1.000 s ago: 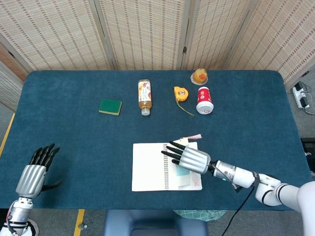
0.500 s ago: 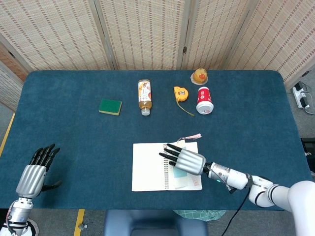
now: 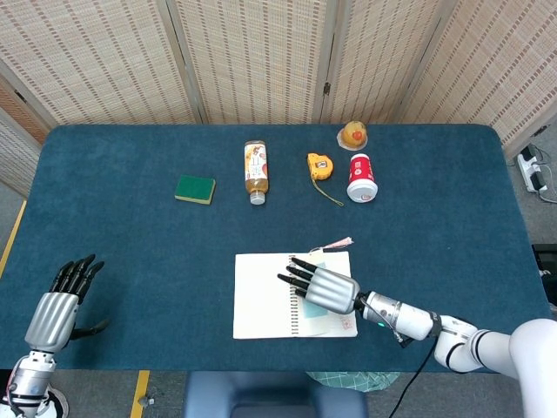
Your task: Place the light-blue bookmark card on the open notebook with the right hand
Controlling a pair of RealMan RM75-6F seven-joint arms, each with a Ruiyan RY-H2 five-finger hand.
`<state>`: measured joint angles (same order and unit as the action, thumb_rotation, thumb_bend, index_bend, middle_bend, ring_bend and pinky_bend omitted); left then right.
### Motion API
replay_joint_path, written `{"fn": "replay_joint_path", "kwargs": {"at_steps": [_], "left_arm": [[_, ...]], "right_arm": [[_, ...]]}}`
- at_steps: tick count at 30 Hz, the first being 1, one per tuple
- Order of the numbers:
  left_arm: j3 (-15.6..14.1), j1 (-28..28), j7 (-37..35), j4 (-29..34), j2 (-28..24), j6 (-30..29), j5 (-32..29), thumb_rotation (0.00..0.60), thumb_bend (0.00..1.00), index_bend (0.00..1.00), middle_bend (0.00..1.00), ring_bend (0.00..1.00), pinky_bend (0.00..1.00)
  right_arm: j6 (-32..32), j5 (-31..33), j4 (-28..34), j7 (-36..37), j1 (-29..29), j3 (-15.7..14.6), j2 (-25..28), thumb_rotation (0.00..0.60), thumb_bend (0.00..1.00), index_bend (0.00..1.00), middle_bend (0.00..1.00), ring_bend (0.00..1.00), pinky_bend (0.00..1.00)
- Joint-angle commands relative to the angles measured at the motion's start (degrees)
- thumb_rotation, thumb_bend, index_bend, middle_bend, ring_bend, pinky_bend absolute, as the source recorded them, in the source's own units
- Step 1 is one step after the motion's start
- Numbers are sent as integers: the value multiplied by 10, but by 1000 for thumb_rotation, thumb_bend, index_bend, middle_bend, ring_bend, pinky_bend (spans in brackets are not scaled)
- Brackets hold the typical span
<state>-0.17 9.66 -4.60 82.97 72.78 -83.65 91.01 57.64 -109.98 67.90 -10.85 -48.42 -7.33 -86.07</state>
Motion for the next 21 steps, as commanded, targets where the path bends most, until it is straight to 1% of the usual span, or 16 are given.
{"fn": "replay_joint_path", "kwargs": {"at_steps": [1,13,21], "left_arm": [[0,0,-1,1,-1,0,0,600,138,99,31,0,0],[-1,-1,-5,3,-3,-3,4,600,137,100,30,0,0],[-1,-1,-7,5,-4,-5,5,600,137,100,30,0,0]], "right_arm": [[-3,3,6,-8,1,-1,3,600,264,527,0,0,0],[-10,18,30,-41,7,0,15,600,258,357,0,0,0],[-14,26,42,-56,9,2,20,600,255,280,0,0,0]]}}
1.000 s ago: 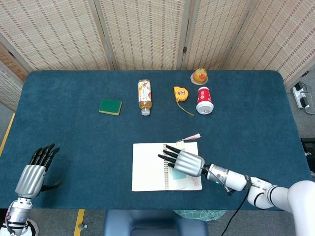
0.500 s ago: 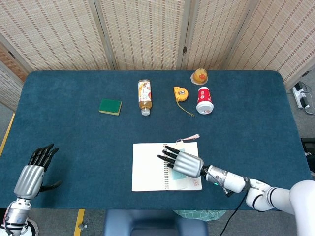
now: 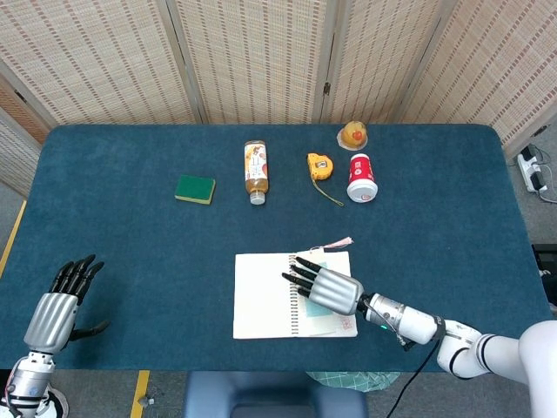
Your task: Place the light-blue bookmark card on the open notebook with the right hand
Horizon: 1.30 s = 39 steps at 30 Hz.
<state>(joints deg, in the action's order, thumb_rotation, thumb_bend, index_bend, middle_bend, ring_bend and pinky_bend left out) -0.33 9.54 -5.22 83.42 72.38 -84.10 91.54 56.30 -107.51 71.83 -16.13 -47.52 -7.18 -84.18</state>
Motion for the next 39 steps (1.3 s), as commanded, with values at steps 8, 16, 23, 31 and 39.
{"fn": "replay_joint_path", "kwargs": {"at_steps": [8,16,23,31,39], "left_arm": [[0,-1,-2,1,-1,-3,1,600,137,99,30,0,0],[0,-1,-1,2,-2,-3,2,600,137,101,31,0,0],[-1,-1,-1,1,-2,-3,3,600,137,101,31,0,0],[-1,-1,5,2,0,-2,3,600,137,100,31,0,0],[-3,1,13,5,3,0,8,600,137,100,31,0,0]], "right_arm": [[1,0,14,-11,1,-1,7,600,255,253,0,0,0],[15,2,19,-14,8,2,14,600,255,253,0,0,0],[32,27,50,42,25,-1,50,600,290,253,0,0,0],[6,75,147,125,46,-27,143,600,485,205,517,487,433],[-81,111,241,148,39,-56,205,600,708,136,879,926,873]]}}
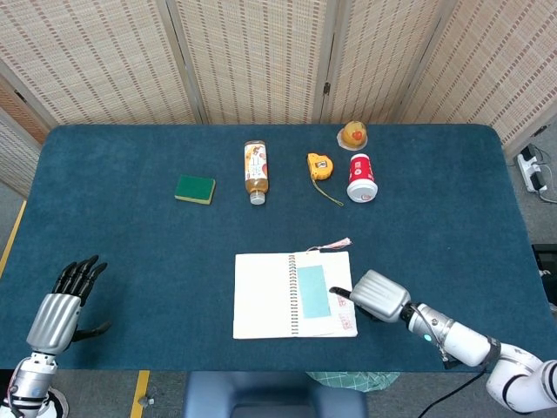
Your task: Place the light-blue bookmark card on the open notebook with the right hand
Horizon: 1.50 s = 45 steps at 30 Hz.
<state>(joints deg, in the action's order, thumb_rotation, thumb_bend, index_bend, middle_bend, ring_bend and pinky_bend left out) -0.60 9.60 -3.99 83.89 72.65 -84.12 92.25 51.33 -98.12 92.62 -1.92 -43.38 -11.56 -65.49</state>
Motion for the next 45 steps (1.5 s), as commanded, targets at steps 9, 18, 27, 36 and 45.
{"fn": "replay_joint_path", "kwargs": {"at_steps": [9,18,27,36,45], "left_arm": [[1,-1,-6,2,-3,-4,0,600,138,100,31,0,0],[0,-2,-7,2,-4,-5,1,600,137,101,30,0,0],[1,-2,-11,3,-5,-6,1,600,136,100,31,0,0],[0,-3,-13,4,-7,-9,3,600,137,101,31,0,0],[0,-4,-14,5,-9,-11,4,600,136,101,30,0,0]], "right_arm": [[-101,55,73,-2,-15,-10,33,600,709,115,956,1000,942],[-121,63,69,-7,-11,-3,14,600,709,115,961,1000,948],[-133,55,66,-9,-13,0,-2,600,709,115,962,1000,948],[-142,61,67,-25,-11,2,-7,600,708,129,962,1000,949],[-147,63,71,-34,-10,5,-13,600,705,141,962,1000,949]]}}
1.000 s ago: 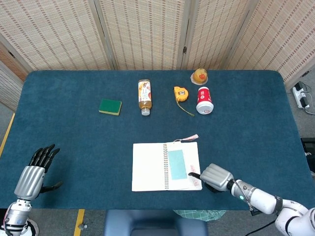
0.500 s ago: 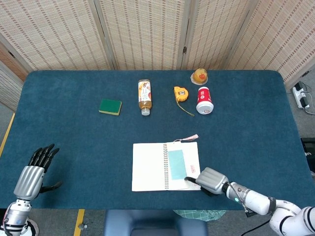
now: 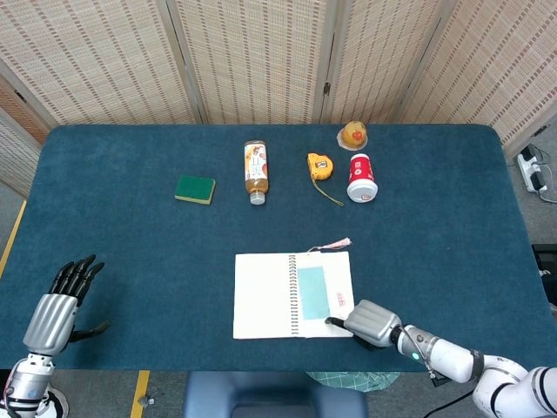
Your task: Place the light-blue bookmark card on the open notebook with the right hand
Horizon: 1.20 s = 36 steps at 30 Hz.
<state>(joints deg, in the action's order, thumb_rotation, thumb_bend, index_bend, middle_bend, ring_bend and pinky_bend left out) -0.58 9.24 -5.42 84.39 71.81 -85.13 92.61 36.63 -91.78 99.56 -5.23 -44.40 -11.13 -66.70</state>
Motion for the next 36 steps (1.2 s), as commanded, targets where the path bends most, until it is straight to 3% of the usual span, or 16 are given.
{"fn": "replay_joint_path", "kwargs": {"at_steps": [1,26,33,36], "left_arm": [[0,0,0,0,0,-1,0,600,136,101,30,0,0],[-1,-4,-4,2,-5,-8,4,600,136,101,31,0,0],[-1,-4,-4,1,-5,-7,4,600,138,101,31,0,0],[0,-5,-7,0,-5,-9,3,600,137,102,31,0,0]], "right_arm": [[1,-1,3,-2,0,1,0,600,705,142,962,1000,949],[25,23,7,-25,13,24,5,600,693,145,963,1000,948],[15,78,-28,24,1,68,-6,600,690,144,961,1000,948],[39,81,-37,35,8,81,-13,600,672,144,936,992,941]]}}
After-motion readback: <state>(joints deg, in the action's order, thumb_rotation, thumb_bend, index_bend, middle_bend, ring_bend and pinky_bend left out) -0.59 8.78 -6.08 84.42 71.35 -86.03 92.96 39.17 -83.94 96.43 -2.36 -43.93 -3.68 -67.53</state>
